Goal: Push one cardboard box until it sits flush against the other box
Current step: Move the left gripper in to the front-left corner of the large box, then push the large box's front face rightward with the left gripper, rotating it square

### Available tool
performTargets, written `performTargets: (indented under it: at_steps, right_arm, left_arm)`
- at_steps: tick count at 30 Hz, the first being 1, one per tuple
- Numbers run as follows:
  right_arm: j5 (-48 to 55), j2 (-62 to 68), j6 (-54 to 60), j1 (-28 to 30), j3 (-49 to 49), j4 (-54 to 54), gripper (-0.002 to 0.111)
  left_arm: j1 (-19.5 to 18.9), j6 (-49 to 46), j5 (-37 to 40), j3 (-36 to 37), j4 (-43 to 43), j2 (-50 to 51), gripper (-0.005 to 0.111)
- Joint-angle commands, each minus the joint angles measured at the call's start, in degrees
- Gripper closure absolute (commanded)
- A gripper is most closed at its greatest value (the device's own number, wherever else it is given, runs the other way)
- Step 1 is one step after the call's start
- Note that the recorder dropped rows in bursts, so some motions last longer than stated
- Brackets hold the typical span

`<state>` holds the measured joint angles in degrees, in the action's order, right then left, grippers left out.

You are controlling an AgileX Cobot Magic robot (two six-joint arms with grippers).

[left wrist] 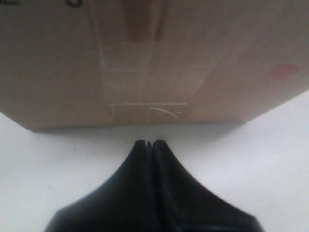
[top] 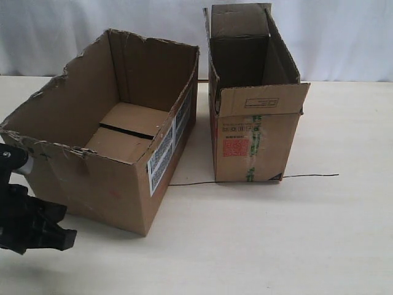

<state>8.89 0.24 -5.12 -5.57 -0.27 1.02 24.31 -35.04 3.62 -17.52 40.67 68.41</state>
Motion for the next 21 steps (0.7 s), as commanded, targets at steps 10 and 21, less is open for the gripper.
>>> performTargets:
  at_steps: [10,21]
  right_arm:
    - [0.2,-0.2,-0.1,0.1,0.3,-0.2,0.103]
    - [0.2,-0.2,0.0,0.1,0.3,-0.2,0.103]
  left_arm:
    - [9.8,2.5,-16.7,0.1,0.6,2.6,0.107]
    - [11.1,4.1,-24.7,-1.2,0.6,5.0,0.107]
